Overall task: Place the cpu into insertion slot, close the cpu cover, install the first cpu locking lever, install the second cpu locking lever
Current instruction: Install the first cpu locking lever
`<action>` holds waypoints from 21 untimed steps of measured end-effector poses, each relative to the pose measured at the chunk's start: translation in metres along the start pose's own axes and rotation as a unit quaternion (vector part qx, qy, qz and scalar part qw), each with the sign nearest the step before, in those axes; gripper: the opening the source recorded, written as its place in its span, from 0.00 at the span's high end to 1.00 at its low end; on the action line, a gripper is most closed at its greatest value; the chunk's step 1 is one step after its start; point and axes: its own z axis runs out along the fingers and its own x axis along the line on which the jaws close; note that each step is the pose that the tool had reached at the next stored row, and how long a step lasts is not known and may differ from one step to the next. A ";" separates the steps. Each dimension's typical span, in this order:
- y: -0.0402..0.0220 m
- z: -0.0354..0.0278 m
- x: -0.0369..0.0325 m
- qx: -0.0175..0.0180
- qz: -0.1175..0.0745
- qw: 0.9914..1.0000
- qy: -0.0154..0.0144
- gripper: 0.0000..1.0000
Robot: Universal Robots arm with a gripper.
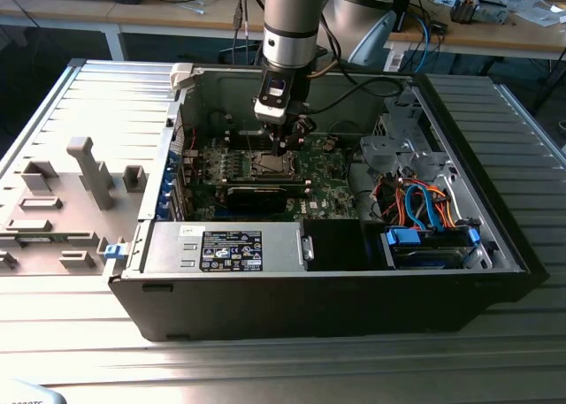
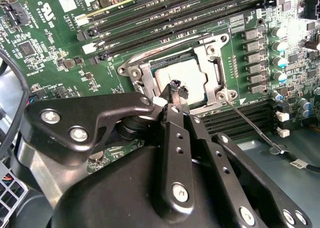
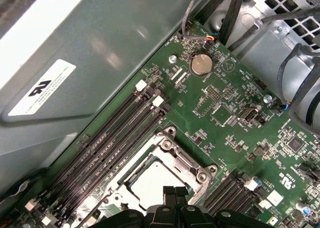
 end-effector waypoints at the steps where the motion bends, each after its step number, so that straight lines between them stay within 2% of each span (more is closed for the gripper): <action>1: 0.0000 0.0000 0.0000 0.000 -0.001 1.000 0.000 0.89; 21: 0.0000 0.0001 0.0000 0.000 -0.015 1.000 -0.001 0.89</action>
